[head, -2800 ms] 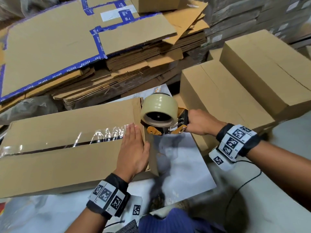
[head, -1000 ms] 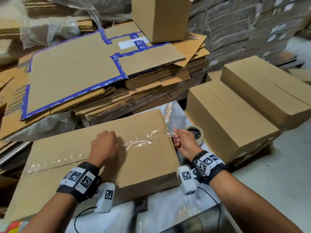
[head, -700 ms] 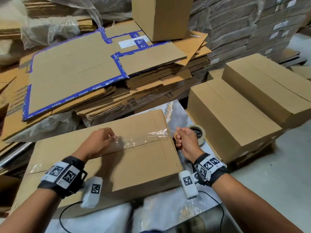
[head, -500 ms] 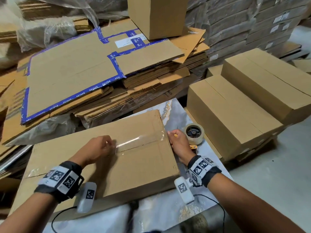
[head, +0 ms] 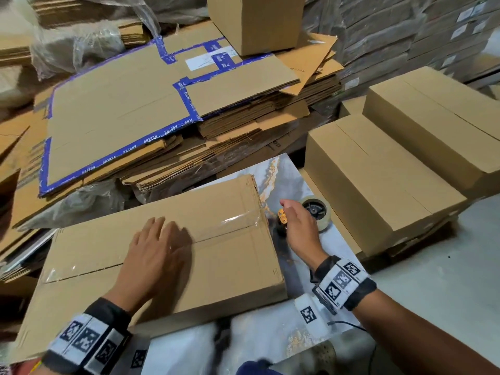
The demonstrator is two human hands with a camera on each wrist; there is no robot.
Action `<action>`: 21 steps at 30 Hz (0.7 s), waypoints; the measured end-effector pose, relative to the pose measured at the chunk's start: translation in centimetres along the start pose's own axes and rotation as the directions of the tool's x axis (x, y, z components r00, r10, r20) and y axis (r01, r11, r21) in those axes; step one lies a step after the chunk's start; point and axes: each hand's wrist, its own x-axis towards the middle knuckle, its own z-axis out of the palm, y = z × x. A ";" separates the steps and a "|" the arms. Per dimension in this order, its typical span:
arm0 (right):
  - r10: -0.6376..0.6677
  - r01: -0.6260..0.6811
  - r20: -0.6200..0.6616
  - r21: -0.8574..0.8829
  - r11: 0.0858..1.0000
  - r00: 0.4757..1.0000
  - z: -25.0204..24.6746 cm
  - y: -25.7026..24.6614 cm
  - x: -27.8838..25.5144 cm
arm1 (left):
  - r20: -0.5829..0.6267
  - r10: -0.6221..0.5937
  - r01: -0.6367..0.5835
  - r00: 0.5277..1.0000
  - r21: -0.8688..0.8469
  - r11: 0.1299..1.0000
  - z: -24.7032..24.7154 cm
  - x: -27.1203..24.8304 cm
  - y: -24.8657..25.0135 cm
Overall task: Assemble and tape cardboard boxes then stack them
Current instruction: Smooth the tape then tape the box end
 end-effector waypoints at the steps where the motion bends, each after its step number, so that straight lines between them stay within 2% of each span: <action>1: 0.012 -0.021 0.077 0.122 0.992 0.997 0.3 -0.6 -0.3 | 0.032 0.054 -0.052 0.998 -0.065 0.997 -0.1 -0.1 1.2; 3: 0.060 -0.134 0.241 0.307 0.942 0.969 1.3 -1.3 -0.9 | 0.123 0.156 -0.133 0.980 -0.181 0.974 0.0 -0.1 4.3; 4: 0.074 -0.179 0.301 0.338 0.924 0.951 1.9 -1.3 -1.1 | 0.148 0.194 -0.161 0.970 -0.208 0.965 0.2 0.0 5.9; 6: 0.067 -0.180 0.367 0.282 0.942 0.928 2.6 -1.6 -1.7 | 0.160 0.225 -0.183 0.961 -0.245 0.952 0.9 0.5 9.0; 9: 0.051 -0.143 0.412 0.194 0.971 0.910 3.0 -1.4 -2.6 | 0.182 0.228 -0.180 0.956 -0.245 0.953 2.2 1.3 11.9; 13: 0.026 -0.133 0.465 0.199 0.971 0.885 2.2 -1.1 -1.8 | 0.152 0.235 -0.189 0.960 -0.266 0.945 2.7 1.8 12.9; 16: 0.033 -0.263 0.532 0.363 0.894 0.846 1.4 -0.4 -0.5 | 0.119 0.266 -0.220 0.957 -0.304 0.927 2.5 2.5 13.8; 21: 0.095 -0.373 0.520 0.461 0.805 0.849 -0.5 0.2 0.3 | 0.095 0.258 -0.214 0.961 -0.333 0.918 2.4 3.1 15.2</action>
